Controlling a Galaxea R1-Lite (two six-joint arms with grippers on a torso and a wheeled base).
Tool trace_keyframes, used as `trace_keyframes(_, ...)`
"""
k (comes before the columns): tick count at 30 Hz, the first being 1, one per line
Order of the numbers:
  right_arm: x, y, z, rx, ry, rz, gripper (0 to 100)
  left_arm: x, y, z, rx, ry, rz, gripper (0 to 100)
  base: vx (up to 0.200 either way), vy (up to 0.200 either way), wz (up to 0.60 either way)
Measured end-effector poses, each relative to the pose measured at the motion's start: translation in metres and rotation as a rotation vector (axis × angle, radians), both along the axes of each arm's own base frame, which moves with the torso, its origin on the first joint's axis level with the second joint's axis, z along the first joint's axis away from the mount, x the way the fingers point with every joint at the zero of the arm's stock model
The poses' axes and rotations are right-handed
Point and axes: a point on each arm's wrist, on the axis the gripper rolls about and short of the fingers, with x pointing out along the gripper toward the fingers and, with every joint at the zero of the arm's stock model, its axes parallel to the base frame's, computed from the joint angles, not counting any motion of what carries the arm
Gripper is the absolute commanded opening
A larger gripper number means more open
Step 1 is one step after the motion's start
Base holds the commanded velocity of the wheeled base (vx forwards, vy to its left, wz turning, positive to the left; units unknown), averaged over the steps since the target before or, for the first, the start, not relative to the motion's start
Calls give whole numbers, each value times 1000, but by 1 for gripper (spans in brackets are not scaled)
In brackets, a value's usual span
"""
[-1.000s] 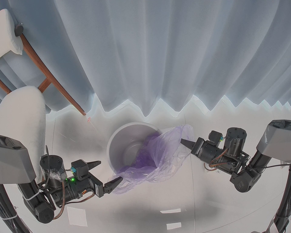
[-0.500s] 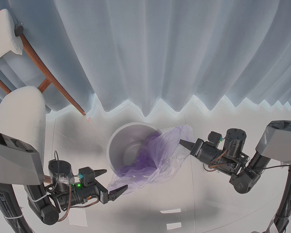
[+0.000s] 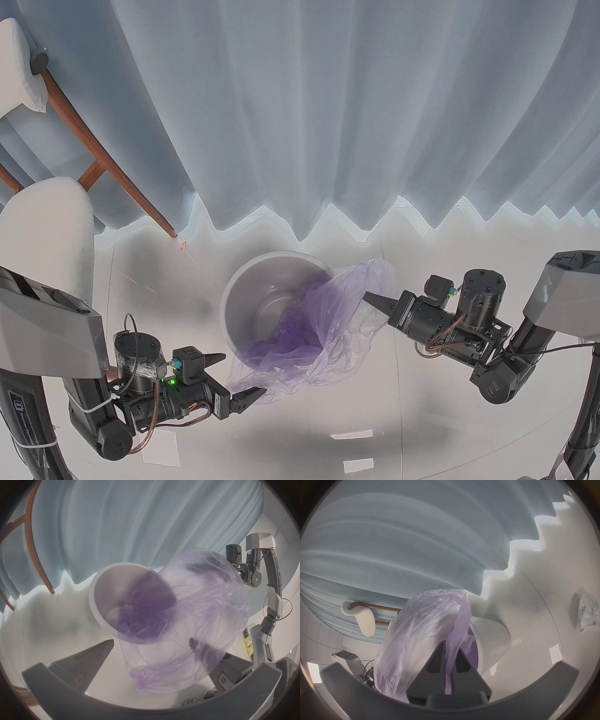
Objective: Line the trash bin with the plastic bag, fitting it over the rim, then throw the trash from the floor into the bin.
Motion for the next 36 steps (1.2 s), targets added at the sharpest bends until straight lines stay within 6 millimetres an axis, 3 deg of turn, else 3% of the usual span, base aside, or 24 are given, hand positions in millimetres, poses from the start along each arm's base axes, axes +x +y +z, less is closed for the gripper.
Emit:
trace_keyframes(20,-4,3,0,7,7,12,0,17,9,-2,-20,-10,73,100,0,0,0)
trace_keyframes(35,-5,5,-1,5,14,20,0,15,6,-4,-5,-6,72,100,0,0,0)
trace_keyframes(36,-5,5,-2,4,15,20,0,15,6,-5,-5,-5,72,0,0,0,0)
